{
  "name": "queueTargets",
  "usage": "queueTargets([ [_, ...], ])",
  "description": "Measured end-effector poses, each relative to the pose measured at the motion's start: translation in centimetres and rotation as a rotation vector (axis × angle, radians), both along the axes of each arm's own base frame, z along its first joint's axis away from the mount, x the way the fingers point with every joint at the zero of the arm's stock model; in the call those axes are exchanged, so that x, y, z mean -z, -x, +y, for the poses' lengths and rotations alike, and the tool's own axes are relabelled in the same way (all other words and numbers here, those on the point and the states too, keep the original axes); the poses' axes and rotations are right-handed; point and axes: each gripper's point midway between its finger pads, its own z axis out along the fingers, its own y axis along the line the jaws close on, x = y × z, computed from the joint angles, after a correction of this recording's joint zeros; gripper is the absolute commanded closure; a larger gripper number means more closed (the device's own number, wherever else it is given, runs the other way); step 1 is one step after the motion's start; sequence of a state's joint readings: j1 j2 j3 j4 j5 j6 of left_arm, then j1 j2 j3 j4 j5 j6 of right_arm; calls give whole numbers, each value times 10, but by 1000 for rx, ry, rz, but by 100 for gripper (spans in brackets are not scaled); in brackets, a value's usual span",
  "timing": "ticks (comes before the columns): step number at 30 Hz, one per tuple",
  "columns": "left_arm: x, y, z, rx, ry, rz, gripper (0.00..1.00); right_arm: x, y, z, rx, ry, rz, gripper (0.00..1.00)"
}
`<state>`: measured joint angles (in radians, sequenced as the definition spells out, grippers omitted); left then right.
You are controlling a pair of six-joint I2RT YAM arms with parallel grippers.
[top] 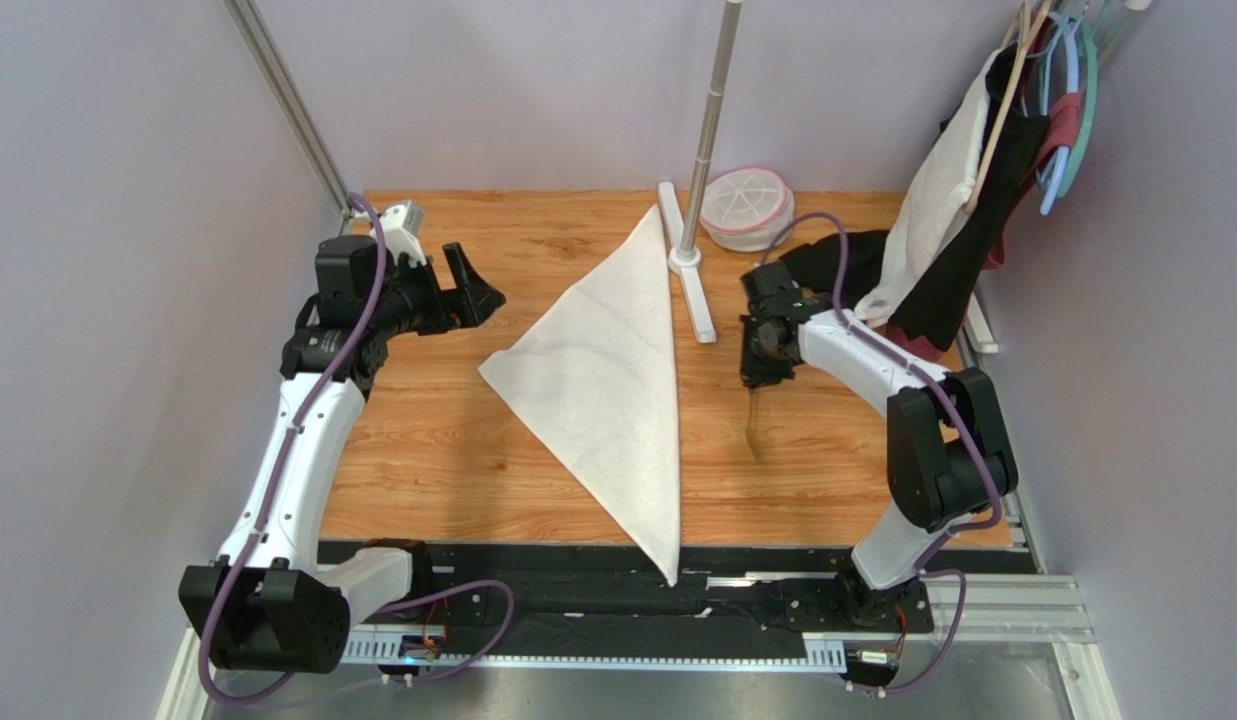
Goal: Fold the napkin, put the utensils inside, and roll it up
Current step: Grab a utensil with the right arm, then place the utensil onto the napkin
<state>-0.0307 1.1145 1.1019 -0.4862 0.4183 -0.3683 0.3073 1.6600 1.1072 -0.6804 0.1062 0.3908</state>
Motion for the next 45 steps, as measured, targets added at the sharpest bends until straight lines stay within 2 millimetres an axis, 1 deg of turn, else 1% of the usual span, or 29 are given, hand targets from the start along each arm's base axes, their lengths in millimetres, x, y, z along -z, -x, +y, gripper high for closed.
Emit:
queueTargets([
  [3,-1,0,-1,2,3,-1,2,-27,-7,57,-123,-53,-53,100],
  [5,-1,0,-1,4,7,-2,2,-42,-13,86,-177,-53,-75,100],
  [7,-1,1,-2,9,13,-1,2,-51,-25,110,-207,-41,-94,100],
  [8,-1,1,-3,10,15,0,2,-53,-31,123,-224,-35,-100,100],
  [10,-1,1,-3,10,16,1,2,-49,-37,142,-246,-15,-92,100],
  [12,-1,1,-3,10,18,0,2,-38,-38,156,-264,14,-66,100],
  [13,-1,1,-3,9,18,-1,2,-31,-38,160,-271,34,-49,100],
  [16,-3,2,-2,8,18,-5,2,-15,-34,168,-287,106,2,100],
  [19,-4,2,-1,7,20,-10,2,-5,-32,171,-292,168,34,100],
  [22,-6,3,-2,10,23,-15,2,-2,-32,168,-282,221,54,100],
  [28,-7,5,-4,19,35,-15,2,-8,-41,164,-255,306,44,100],
  [33,-8,6,-5,24,44,-13,2,3,-38,156,-248,373,75,100],
  [35,-8,6,-5,23,47,-13,2,9,-36,153,-248,392,91,93],
  [36,-8,6,-5,23,47,-13,2,12,-35,153,-249,400,99,85],
  [38,-8,6,-5,23,49,-13,2,17,-33,152,-250,407,110,74],
  [39,-8,6,-5,23,50,-13,2,18,-32,153,-253,406,115,66],
  [40,-8,6,-5,23,50,-14,2,18,-32,154,-256,405,117,59],
  [42,-9,6,-5,23,50,-15,2,18,-30,157,-260,399,116,50],
  [45,-9,6,-5,23,51,-17,2,18,-27,166,-282,375,114,47],
])
